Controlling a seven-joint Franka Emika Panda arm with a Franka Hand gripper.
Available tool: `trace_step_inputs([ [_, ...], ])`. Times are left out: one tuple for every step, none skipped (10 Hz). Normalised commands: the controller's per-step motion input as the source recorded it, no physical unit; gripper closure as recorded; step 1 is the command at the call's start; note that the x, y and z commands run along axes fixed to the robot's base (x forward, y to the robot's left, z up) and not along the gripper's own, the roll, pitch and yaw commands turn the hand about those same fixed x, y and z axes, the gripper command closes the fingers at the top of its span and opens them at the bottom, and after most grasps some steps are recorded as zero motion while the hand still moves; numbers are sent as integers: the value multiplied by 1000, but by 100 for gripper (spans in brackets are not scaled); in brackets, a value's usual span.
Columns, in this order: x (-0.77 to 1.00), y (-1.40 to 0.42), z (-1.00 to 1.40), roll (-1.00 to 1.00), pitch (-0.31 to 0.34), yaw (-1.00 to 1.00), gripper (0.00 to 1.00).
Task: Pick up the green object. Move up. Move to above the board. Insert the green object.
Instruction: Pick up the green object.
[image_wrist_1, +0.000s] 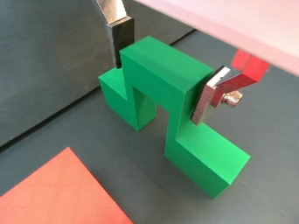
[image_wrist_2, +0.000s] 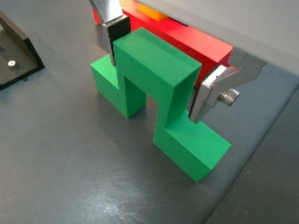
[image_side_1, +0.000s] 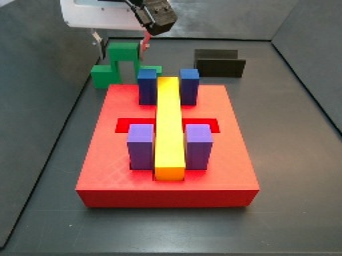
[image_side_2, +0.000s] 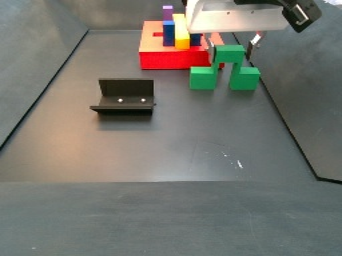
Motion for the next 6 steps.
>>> trace_step_inputs([
  [0, 0, -189, 51, -26, 0, 0],
  [0, 0, -123, 39, -11, 0, 0],
  [0, 0, 0, 0, 0, 0, 0],
  [0, 0, 0, 0, 0, 0, 100],
  [0, 0, 0, 0, 0, 0, 100],
  [0, 0, 0, 0, 0, 0, 100],
])
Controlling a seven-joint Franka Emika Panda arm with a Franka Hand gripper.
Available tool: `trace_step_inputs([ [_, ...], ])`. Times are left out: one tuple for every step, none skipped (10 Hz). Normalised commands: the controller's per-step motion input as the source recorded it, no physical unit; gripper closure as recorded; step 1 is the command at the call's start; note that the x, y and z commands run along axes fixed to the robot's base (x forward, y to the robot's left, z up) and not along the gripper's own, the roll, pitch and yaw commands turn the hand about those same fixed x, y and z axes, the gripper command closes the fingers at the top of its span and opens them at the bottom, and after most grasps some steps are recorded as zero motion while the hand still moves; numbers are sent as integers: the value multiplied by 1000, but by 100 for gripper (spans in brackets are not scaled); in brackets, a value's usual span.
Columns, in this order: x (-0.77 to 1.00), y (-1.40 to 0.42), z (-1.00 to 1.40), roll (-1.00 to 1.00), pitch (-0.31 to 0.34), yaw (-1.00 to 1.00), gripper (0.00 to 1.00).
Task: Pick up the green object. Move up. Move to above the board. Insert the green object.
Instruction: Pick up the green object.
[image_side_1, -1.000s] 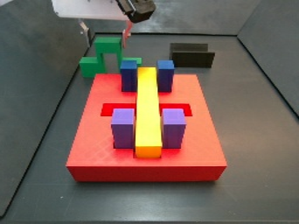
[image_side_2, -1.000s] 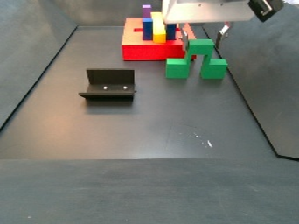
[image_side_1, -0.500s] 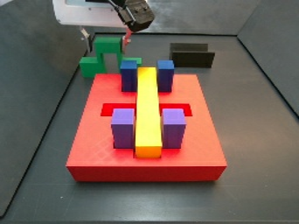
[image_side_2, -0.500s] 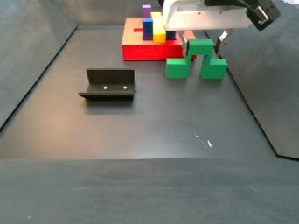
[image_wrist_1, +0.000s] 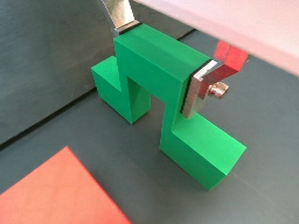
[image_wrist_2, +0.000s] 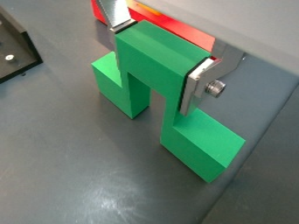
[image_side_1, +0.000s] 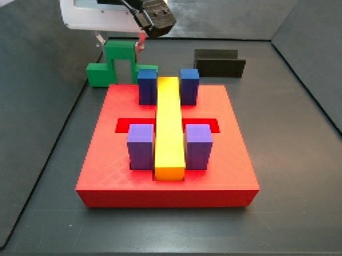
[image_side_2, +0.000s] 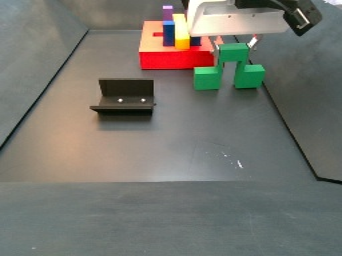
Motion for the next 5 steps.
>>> trace_step_inputs([
  [0, 0, 0, 0, 0, 0, 100],
  [0, 0, 0, 0, 0, 0, 100],
  [0, 0, 0, 0, 0, 0, 100],
  [0, 0, 0, 0, 0, 0, 100],
  [0, 0, 0, 0, 0, 0, 100],
])
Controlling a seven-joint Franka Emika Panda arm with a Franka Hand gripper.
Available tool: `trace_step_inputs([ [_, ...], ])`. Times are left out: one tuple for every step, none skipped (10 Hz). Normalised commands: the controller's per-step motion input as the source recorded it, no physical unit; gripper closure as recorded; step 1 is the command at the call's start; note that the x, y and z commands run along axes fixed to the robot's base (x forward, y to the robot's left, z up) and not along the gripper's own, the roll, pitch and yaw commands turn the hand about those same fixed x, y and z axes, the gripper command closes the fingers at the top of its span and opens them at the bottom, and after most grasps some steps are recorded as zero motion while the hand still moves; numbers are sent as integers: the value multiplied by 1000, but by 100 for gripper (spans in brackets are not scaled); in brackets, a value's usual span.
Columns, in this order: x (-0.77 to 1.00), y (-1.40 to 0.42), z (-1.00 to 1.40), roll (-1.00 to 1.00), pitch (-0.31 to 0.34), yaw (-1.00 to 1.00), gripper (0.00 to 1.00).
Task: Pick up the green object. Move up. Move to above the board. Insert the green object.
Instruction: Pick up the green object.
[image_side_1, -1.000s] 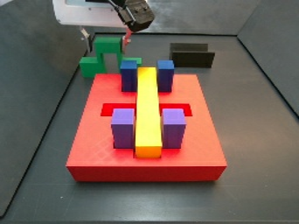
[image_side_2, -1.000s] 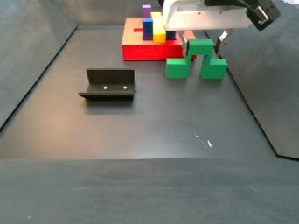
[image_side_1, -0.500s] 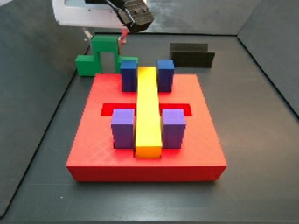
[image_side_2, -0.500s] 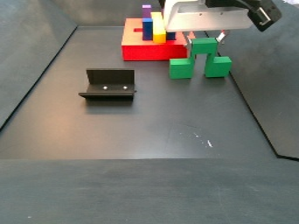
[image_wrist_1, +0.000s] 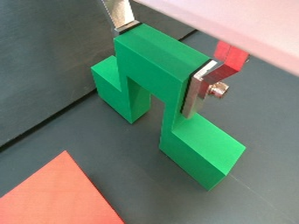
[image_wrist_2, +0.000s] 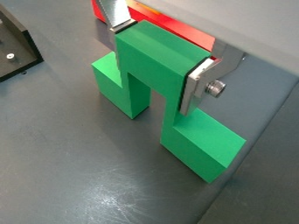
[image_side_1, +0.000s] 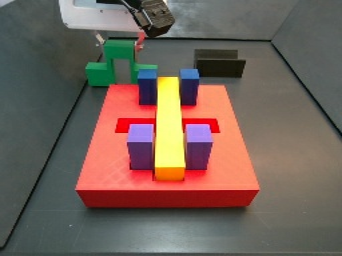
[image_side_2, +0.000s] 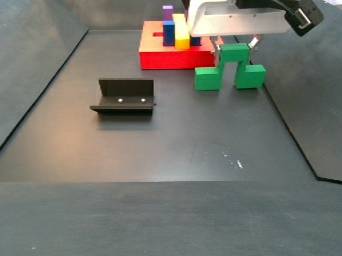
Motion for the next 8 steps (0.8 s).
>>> trace_step_inputs([
  [0, 0, 0, 0, 0, 0, 100],
  [0, 0, 0, 0, 0, 0, 100],
  [0, 0, 0, 0, 0, 0, 100],
  [0, 0, 0, 0, 0, 0, 100],
  [0, 0, 0, 0, 0, 0, 100],
  [0, 0, 0, 0, 0, 0, 100],
  [0, 0, 0, 0, 0, 0, 100],
  [0, 0, 0, 0, 0, 0, 100],
])
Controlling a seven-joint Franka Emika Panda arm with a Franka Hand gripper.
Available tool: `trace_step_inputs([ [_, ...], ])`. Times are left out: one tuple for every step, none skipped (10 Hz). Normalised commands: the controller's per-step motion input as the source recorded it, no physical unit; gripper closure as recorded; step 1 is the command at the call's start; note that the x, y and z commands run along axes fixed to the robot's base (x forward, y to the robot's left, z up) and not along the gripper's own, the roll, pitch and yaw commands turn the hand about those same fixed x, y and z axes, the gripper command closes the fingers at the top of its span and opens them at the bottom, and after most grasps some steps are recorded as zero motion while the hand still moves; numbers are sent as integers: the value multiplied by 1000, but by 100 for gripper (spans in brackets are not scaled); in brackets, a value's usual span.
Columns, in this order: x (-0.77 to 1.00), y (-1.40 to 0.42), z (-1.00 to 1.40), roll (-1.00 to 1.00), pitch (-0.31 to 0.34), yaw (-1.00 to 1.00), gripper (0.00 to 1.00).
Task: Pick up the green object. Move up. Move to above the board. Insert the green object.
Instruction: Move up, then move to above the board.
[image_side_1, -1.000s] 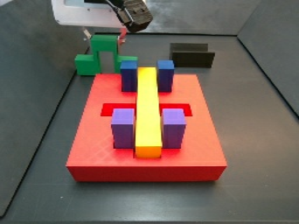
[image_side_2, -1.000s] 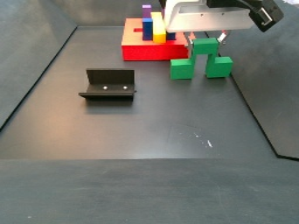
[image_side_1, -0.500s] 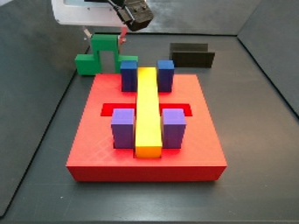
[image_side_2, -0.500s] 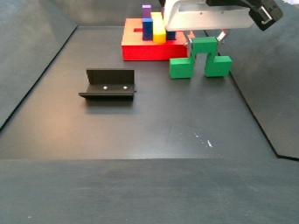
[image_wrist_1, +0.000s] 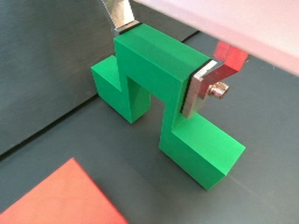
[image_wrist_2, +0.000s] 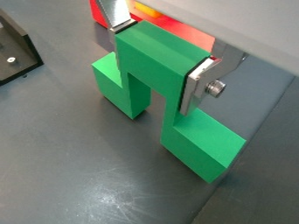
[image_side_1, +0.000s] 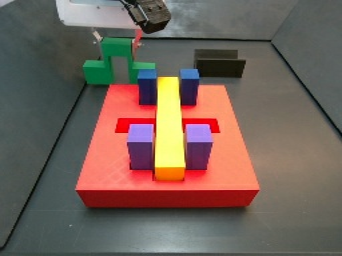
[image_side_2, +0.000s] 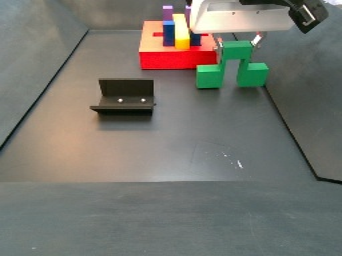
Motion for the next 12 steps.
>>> trace_step_inputs([
  [0, 0, 833, 0, 0, 0, 100],
  [6, 20, 836, -2, -2, 17, 100],
  [-30, 22, 555, 3, 24, 17, 100],
  [-12, 18, 347, 6, 9, 12, 100],
  [0, 0, 1400, 0, 0, 0, 100],
  [1, -2, 1400, 1, 10, -2, 100],
  [-63, 2, 1400, 6, 19, -2, 100],
  [-52, 3, 1400, 9, -8, -1, 100],
  [42, 3, 1400, 16, 51, 0, 100],
  [59, 1, 642, 22, 104, 1, 100],
  [64, -2, 277, 21, 89, 2, 100],
  [923, -1400, 334, 111, 145, -137, 100],
])
